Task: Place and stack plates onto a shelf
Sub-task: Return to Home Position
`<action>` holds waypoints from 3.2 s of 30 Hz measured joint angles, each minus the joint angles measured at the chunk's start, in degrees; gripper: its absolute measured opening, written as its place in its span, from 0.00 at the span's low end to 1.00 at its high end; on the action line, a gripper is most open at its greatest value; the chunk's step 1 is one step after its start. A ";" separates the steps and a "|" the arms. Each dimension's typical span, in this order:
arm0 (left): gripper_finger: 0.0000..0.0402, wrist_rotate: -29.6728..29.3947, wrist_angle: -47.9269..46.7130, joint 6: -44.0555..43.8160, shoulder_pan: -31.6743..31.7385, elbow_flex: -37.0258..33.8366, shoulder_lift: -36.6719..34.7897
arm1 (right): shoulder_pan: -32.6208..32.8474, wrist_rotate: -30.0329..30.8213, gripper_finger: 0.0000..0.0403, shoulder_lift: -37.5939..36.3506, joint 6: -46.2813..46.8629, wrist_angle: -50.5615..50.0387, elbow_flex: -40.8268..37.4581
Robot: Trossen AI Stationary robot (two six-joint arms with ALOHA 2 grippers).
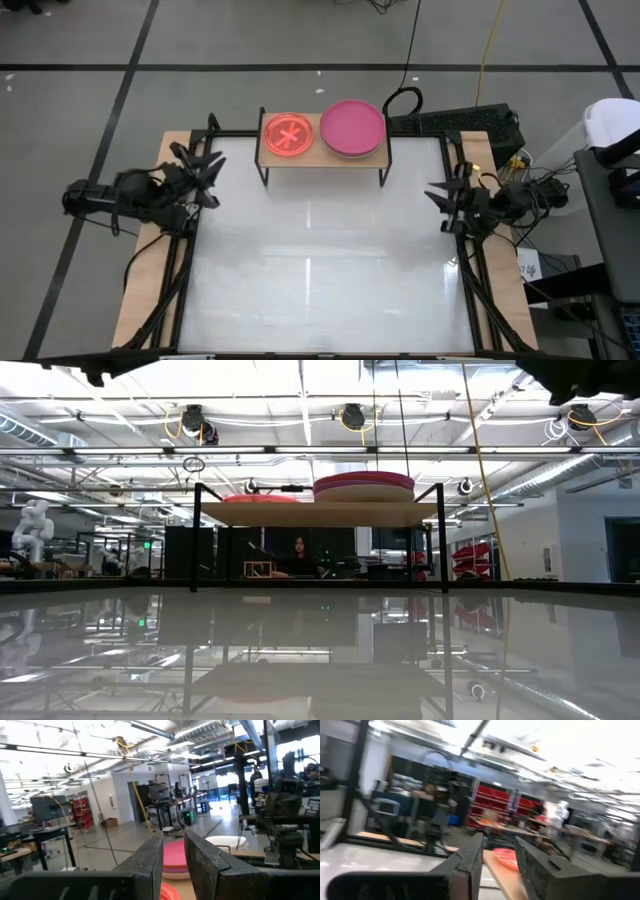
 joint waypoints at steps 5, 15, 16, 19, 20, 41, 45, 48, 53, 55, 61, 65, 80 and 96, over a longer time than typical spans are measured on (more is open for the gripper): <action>0.21 -1.05 -4.18 -0.75 0.00 0.00 -3.65 | -0.01 4.61 0.17 0.00 -0.79 0.24 0.02; 0.21 5.29 -13.71 -8.92 0.00 0.00 -3.12 | -0.03 -4.50 0.01 0.00 2.75 -2.14 0.02; 0.21 5.02 -14.30 -9.11 0.00 0.00 -3.13 | -0.03 -4.47 0.01 0.00 2.81 -2.34 0.02; 0.21 3.62 -14.73 -9.51 0.00 0.00 -3.45 | -0.03 -4.47 0.01 0.00 2.60 -2.64 0.22; 0.21 3.37 -14.61 -9.44 0.00 0.00 -3.86 | -0.03 -4.47 0.00 0.00 2.41 -2.73 0.50; 0.21 3.43 3.01 -8.57 0.00 -15.92 -7.48 | -0.03 -4.58 0.00 0.00 9.03 -6.70 -2.13; 0.21 3.42 9.95 -8.07 0.00 -20.48 -7.47 | -0.03 -4.56 0.00 0.00 9.12 -5.72 -3.40; 0.21 3.39 12.80 -8.00 0.00 -22.73 -7.48 | -0.03 -4.56 0.00 -0.03 9.29 -3.07 -5.41; 0.21 3.41 13.53 -8.49 0.00 -23.39 -7.46 | -0.03 -4.52 0.00 -0.03 9.56 0.57 -9.15; 0.21 3.41 13.57 -8.63 0.00 -23.39 -7.46 | -0.03 -4.52 0.00 0.00 9.54 1.62 -10.21; 0.21 0.52 13.49 -7.02 0.00 -23.24 -7.59 | -0.03 -4.30 0.00 -0.03 9.52 2.46 -11.13; 0.21 -0.66 13.05 -5.80 -0.26 -22.45 -8.77 | -0.03 -2.72 0.00 0.00 9.00 0.10 -10.12; 0.12 1.11 -9.49 -7.19 -4.20 -16.34 -17.23 | -0.06 -1.62 0.00 -0.01 10.54 -11.43 -4.98; 0.09 8.85 -8.69 -11.50 -4.15 -19.31 -17.23 | -0.03 -7.69 0.00 -0.03 13.18 -11.83 -5.89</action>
